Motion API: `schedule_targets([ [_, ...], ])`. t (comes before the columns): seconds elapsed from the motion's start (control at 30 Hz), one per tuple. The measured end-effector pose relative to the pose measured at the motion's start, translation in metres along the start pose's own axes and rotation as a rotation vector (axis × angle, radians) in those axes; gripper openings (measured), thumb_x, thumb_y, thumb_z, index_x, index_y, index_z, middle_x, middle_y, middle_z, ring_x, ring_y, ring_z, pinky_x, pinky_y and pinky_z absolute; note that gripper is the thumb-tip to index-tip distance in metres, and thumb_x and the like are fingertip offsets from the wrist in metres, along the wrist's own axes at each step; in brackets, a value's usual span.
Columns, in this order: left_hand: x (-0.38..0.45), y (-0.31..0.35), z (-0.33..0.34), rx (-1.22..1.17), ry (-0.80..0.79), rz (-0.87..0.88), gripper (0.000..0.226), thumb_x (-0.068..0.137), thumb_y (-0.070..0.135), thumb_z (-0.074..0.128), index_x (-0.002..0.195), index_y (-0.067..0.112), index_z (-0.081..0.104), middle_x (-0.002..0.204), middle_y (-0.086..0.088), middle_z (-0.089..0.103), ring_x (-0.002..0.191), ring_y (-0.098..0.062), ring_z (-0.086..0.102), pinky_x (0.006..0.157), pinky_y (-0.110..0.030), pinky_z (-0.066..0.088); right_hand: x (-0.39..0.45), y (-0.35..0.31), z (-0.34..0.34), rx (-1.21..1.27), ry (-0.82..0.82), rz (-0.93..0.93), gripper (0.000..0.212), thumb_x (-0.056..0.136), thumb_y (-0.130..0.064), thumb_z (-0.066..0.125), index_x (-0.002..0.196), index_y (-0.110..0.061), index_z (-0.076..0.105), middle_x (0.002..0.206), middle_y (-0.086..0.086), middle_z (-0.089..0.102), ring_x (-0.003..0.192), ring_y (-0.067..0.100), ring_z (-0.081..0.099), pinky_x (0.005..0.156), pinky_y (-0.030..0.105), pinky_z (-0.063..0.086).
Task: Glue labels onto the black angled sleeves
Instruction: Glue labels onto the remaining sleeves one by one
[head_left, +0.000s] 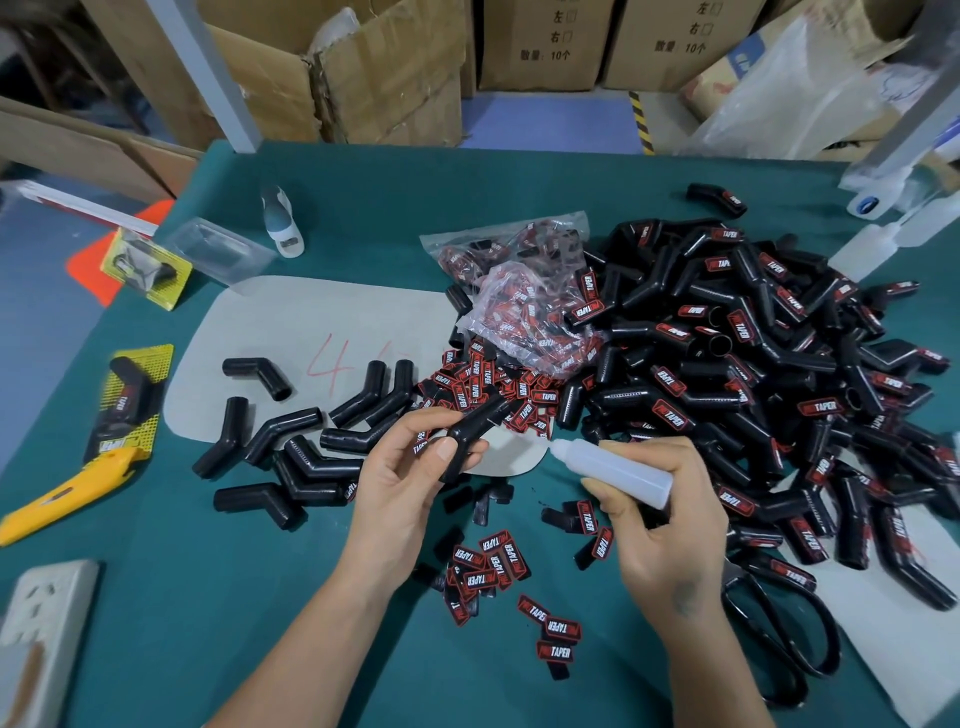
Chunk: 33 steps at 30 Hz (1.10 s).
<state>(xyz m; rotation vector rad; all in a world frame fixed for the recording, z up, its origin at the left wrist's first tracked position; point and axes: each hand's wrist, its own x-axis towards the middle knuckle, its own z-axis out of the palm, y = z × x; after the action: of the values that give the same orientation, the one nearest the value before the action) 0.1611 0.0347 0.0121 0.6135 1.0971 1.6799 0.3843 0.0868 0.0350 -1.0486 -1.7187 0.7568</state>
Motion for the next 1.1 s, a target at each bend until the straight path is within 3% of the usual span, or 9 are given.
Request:
schedule_targets([
  [0.37, -0.0003, 0.0006, 0.0, -0.008, -0.003, -0.006, 0.022, 0.094, 0.022, 0.072, 0.115, 0.018, 0.075, 0.111, -0.01, 0.076, 0.102, -0.028, 0.076, 0.092, -0.03, 0.058, -0.0016, 0.0018, 0.0014, -0.005, -0.051, -0.044, 0.024, 0.091, -0.026, 0.069, 0.114, -0.025, 0.062, 0.105, 0.0, 0.065, 0.101, -0.002, 0.06, 0.085, 0.006, 0.042],
  [0.57, -0.0008, 0.0015, 0.001, -0.032, 0.009, -0.021, 0.023, 0.093, 0.023, 0.072, 0.115, 0.017, 0.075, 0.11, -0.012, 0.076, 0.101, -0.027, 0.075, 0.092, -0.03, 0.058, -0.0013, 0.0002, 0.0003, 0.007, -0.038, -0.042, 0.021, 0.091, -0.025, 0.069, 0.111, -0.023, 0.063, 0.107, -0.006, 0.064, 0.1, -0.002, 0.061, 0.085, 0.006, 0.042],
  [0.93, -0.0013, 0.0032, 0.0018, -0.021, 0.009, -0.028, 0.019, 0.095, 0.022, 0.076, 0.114, 0.018, 0.076, 0.106, -0.012, 0.077, 0.099, -0.025, 0.076, 0.091, -0.029, 0.059, 0.0, -0.0013, 0.0023, 0.0, -0.048, -0.053, 0.022, 0.091, -0.024, 0.069, 0.113, -0.023, 0.063, 0.104, 0.0, 0.065, 0.101, -0.003, 0.06, 0.085, 0.006, 0.042],
  [1.1, 0.0, 0.0031, -0.0004, -0.066, 0.053, -0.036, 0.019, 0.098, 0.016, 0.065, 0.114, 0.015, 0.076, 0.108, -0.017, 0.074, 0.099, -0.027, 0.076, 0.09, -0.029, 0.059, 0.0023, -0.0017, -0.0013, 0.068, -0.036, 0.014, 0.024, 0.092, -0.032, 0.07, 0.111, -0.042, 0.06, 0.106, -0.013, 0.065, 0.095, 0.01, 0.067, 0.08, 0.017, 0.05],
])
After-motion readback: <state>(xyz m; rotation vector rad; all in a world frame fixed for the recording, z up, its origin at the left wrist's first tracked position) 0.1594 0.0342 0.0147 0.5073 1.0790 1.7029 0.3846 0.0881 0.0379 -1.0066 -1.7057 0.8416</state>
